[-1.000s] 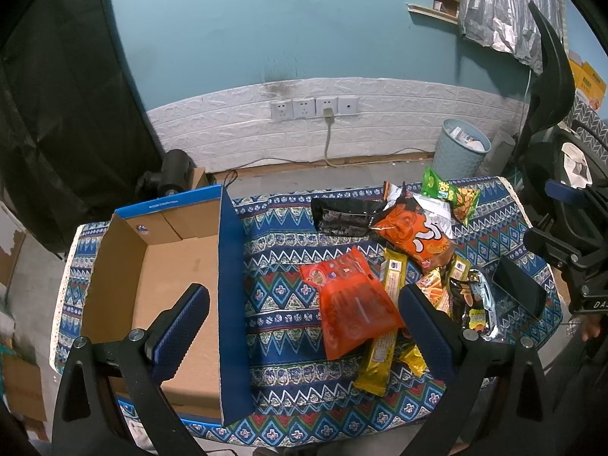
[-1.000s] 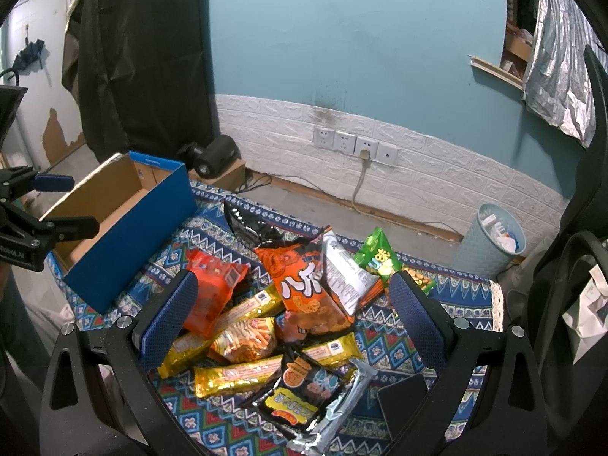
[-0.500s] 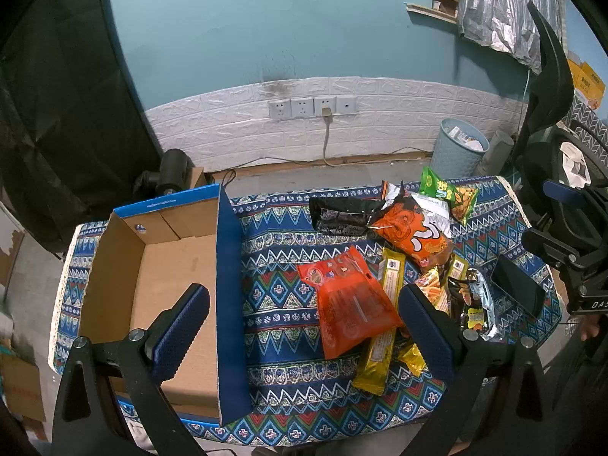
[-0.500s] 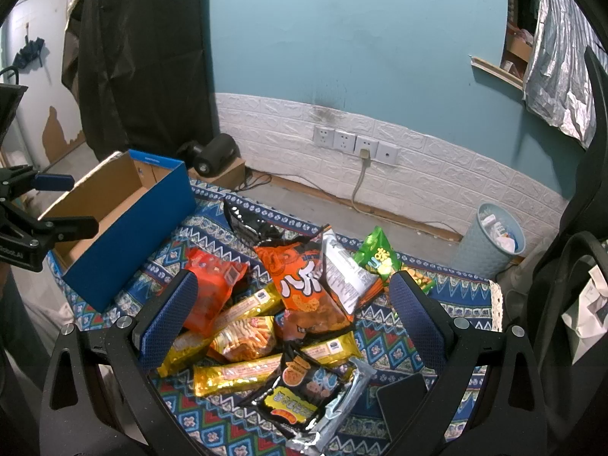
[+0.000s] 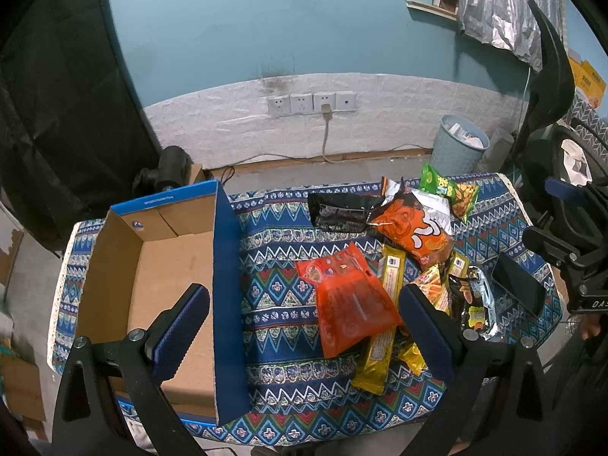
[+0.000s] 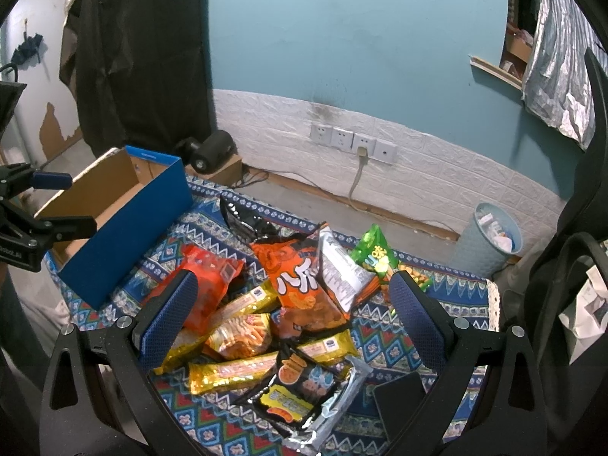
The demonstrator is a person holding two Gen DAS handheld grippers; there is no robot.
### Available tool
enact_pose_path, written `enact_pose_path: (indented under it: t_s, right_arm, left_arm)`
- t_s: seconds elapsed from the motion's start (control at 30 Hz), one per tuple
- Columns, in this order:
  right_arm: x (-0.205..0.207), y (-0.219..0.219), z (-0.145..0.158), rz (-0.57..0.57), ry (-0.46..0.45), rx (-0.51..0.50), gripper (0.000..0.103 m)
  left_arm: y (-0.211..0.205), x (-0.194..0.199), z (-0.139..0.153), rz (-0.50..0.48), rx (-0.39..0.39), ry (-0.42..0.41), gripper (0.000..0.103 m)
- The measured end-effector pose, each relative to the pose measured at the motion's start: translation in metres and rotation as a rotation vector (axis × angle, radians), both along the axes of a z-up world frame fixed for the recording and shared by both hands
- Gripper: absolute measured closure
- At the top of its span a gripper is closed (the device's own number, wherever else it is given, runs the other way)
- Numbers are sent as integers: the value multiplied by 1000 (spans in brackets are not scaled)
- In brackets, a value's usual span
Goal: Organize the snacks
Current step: 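Grasp the orange bag with the left tool while the right tool grasps the silver bar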
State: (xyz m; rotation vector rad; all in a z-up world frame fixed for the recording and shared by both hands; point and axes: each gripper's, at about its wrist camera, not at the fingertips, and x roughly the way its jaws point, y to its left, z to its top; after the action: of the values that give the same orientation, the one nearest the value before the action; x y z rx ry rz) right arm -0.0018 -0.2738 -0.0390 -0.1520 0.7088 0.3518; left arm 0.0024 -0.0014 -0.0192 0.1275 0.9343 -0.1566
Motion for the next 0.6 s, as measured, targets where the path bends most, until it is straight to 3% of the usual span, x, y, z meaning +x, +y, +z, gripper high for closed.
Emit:
enact_pose_path:
  t_s: [0.27, 0.6]
  right_arm:
    - [10, -5, -10, -38, 44, -24, 4]
    - [27, -25, -47, -113, 180, -49, 4]
  left_arm:
    - [-4, 17, -29, 10, 12, 95, 2]
    - [-8, 44, -67, 52, -47, 239, 2]
